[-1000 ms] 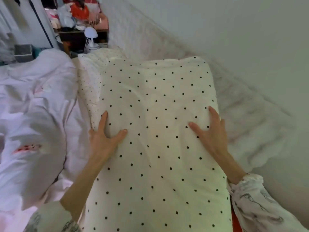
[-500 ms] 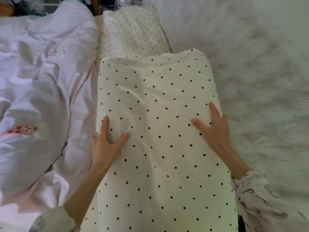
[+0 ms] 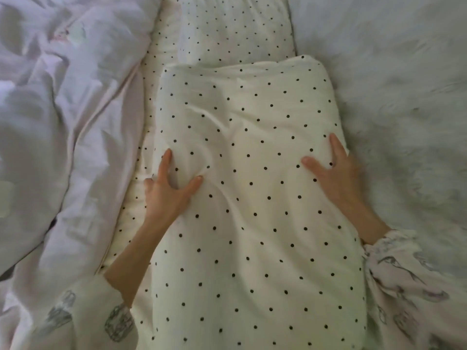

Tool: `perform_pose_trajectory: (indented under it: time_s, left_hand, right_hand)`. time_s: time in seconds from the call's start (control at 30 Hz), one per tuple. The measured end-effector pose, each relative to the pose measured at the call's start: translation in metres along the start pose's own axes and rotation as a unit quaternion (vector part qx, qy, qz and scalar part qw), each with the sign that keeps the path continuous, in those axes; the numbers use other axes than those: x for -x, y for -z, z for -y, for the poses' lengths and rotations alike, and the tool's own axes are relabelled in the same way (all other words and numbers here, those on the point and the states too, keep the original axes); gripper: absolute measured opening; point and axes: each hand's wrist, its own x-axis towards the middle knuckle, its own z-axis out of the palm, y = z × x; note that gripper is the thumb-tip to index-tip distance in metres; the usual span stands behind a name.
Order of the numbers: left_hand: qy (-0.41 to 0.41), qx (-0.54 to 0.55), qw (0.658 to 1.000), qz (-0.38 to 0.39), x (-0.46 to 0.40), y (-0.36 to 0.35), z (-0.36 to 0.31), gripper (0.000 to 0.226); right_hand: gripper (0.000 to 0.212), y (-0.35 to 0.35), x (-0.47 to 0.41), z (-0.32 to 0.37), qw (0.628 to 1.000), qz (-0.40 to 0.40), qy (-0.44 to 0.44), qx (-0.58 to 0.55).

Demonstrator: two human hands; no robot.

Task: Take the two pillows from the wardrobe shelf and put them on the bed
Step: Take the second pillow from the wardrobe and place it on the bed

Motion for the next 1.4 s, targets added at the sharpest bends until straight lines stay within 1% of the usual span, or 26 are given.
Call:
perform_pose_trajectory:
  time_s: [0.1,0.2,0.27,0.33,0.4,0.47,0.63,0.87,1.1,1.23,1.33,1.4]
  left_hand:
    - [0.017,-0.008,0.999,0.027,-0.044,-0.027,0.006,0.09]
    - [0.036,-0.047,0.995,0.083,-0.073,-0.049,0.025,0.092]
    - [0.036,-0.061,0.992,0.104,-0.079,-0.055,0.038,0.095]
    - [0.041,-0.031,0.993,0.109,-0.082,-0.056,0.042,0.099]
    - [0.048,0.008,0.992,0.116,-0.082,-0.053,0.038,0.104]
    - [0.046,0.01,0.992,0.114,-0.08,-0.05,0.035,0.106]
    - [0.016,-0.025,0.997,0.065,-0.061,-0.044,0.034,0.101]
    - [0.033,-0.047,0.997,0.058,-0.059,-0.047,0.037,0.096]
    - [0.063,-0.083,0.991,0.086,-0.073,-0.06,0.045,0.093]
    - [0.058,-0.078,0.991,0.096,-0.079,-0.061,0.052,0.096]
    - [0.056,-0.063,0.993,0.087,-0.069,-0.059,0.055,0.097]
    - [0.056,-0.088,0.992,0.075,-0.059,-0.059,0.055,0.098]
  right_hand:
    - [0.087,-0.02,-0.04,-0.014,1.0,-0.01,-0.008,0.019]
    - [0.084,-0.045,-0.061,-0.037,0.999,0.008,-0.035,0.019]
    - [0.083,-0.054,-0.065,-0.054,0.998,0.016,-0.055,0.036]
    - [0.085,-0.054,-0.066,-0.065,0.997,0.032,-0.066,0.038]
    - [0.088,-0.05,-0.066,-0.067,0.994,0.071,-0.072,0.04]
    - [0.09,-0.046,-0.066,-0.065,0.992,0.094,-0.074,0.047]
    - [0.087,-0.038,-0.055,-0.056,0.992,0.065,-0.078,0.069]
    - [0.086,-0.039,-0.05,-0.06,0.99,0.067,-0.092,0.088]
    - [0.087,-0.046,-0.058,-0.068,0.986,0.087,-0.105,0.092]
    - [0.085,-0.054,-0.061,-0.075,0.983,0.099,-0.115,0.104]
    - [0.083,-0.053,-0.053,-0.082,0.982,0.086,-0.109,0.126]
    - [0.08,-0.051,-0.039,-0.085,0.982,0.084,-0.099,0.135]
